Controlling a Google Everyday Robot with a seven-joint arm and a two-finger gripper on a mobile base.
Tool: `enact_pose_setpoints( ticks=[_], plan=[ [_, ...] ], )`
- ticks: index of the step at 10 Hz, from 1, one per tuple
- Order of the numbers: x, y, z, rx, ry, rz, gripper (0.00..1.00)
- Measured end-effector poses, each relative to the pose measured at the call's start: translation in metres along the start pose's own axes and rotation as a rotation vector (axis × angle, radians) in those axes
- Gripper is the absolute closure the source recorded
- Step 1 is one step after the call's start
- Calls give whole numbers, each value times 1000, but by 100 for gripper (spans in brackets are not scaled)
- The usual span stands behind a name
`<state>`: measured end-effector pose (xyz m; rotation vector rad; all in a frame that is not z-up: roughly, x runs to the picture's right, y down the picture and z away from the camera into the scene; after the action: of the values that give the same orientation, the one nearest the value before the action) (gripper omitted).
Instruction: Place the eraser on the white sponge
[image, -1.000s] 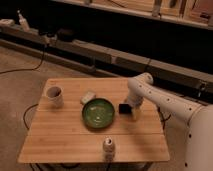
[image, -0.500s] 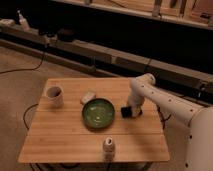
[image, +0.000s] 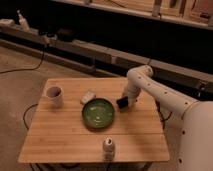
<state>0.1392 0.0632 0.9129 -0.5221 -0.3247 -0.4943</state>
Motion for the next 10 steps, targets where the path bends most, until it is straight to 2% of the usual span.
enact_pose_setpoints(
  ticks=[2,4,5,8,10],
  plan=[
    [-26,-52,-9,28,-98,-86,100],
    [-59,-93,-20,42,-164,-176,100],
    [-75,-113,-26,43,-164,-230,100],
    [-108,-148,-29,49,-147,-330,100],
    [-132,-159,-18,19,-145,-381,100]
  ],
)
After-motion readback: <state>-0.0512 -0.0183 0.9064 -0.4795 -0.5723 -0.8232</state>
